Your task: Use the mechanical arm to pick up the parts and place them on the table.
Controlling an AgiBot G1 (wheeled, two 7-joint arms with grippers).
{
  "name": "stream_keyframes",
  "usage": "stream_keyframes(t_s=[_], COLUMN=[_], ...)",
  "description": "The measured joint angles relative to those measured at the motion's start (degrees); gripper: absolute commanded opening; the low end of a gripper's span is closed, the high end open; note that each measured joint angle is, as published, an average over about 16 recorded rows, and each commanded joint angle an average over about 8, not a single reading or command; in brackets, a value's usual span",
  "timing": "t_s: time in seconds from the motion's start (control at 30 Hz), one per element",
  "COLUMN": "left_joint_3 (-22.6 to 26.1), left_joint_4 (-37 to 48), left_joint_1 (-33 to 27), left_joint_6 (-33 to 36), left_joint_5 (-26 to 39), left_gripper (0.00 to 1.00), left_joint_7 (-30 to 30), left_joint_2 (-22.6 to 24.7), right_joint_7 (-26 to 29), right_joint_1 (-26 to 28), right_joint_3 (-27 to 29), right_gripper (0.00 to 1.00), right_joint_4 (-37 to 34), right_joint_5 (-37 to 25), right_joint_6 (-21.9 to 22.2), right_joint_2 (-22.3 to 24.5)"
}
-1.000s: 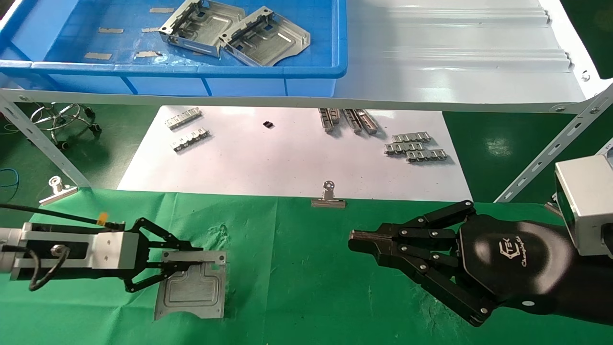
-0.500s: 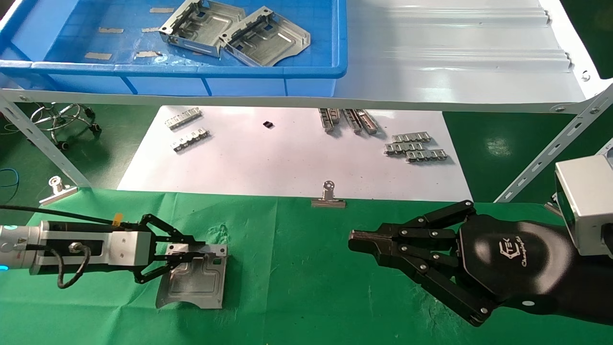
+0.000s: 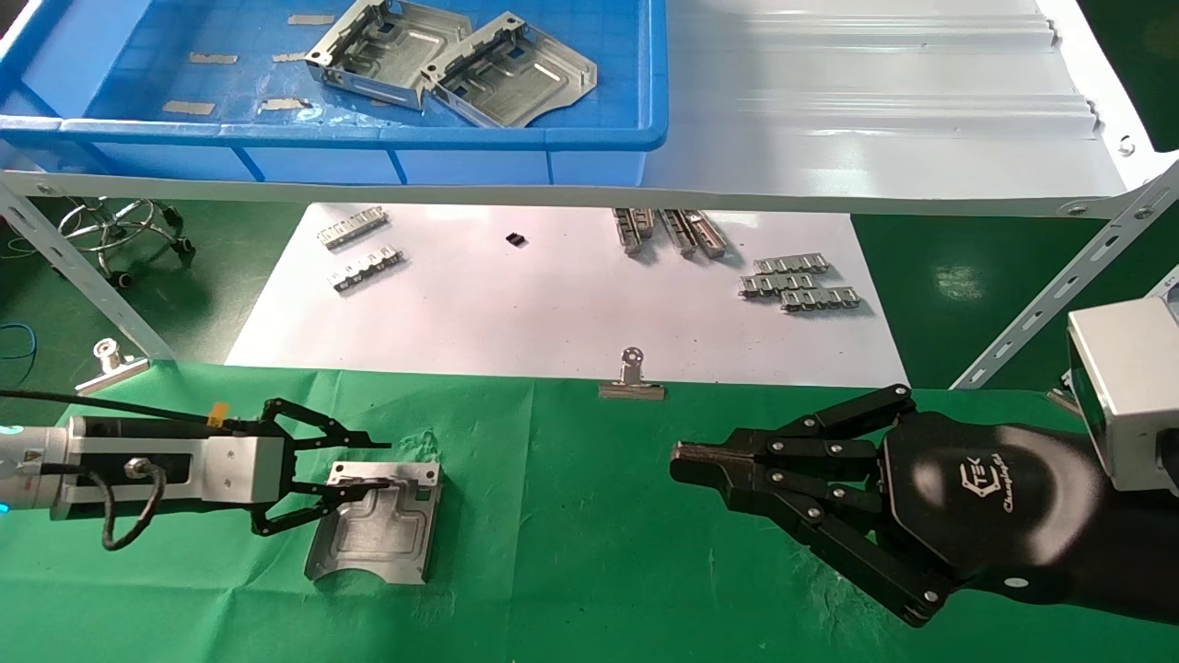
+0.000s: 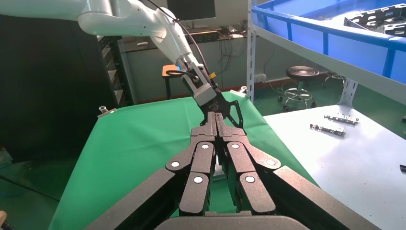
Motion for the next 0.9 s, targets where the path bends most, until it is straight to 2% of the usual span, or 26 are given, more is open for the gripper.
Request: stream_keyframes(t_s=[0.2, 0.23, 0.27, 0.47, 0.5, 0.53, 0.9], left_joint_3=[-0.2, -0.2, -0.3, -1.7, -2.0, -2.4, -8.1], left_joint_4=[-0.8, -0.9, -1.2, -4.6, -5.4, -6.3, -17.2], left_joint_1=[-0.7, -0.8, -0.8, 0.1, 0.4, 0.8, 6.4], left_joint_6=[2.8, 3.3, 3.7, 5.0, 5.0, 5.0, 4.0], left_joint_5=[-1.1, -1.3, -1.6, -3.4, -3.7, -4.1, -7.3], left_gripper=[1.00, 1.00, 1.00, 1.00, 1.00, 1.00, 1.00], left_joint_7=[-6.0, -7.1, -8.4, -16.3, -17.5, -18.6, -27.7], left_joint_2=[-1.2, -1.4, -1.6, -2.9, -3.2, -3.4, -5.9], right_joint_7=[0.0, 0.0, 0.0, 0.0, 0.0, 0.0, 0.0], right_joint_1=[0.0, 0.0, 0.0, 0.0, 0.0, 0.0, 0.0], right_joint_3=[0.0, 0.0, 0.0, 0.0, 0.0, 0.0, 0.0], right_gripper=[0.00, 0.02, 0.08, 0.83, 0.94, 1.00, 1.00], right_joint_4=[0.0, 0.0, 0.0, 0.0, 0.0, 0.0, 0.0], right_joint_5=[0.0, 0.0, 0.0, 0.0, 0.0, 0.0, 0.0], right_joint_6=[0.0, 0.0, 0.0, 0.0, 0.0, 0.0, 0.0], right_joint_2=[0.0, 0.0, 0.0, 0.0, 0.0, 0.0, 0.0])
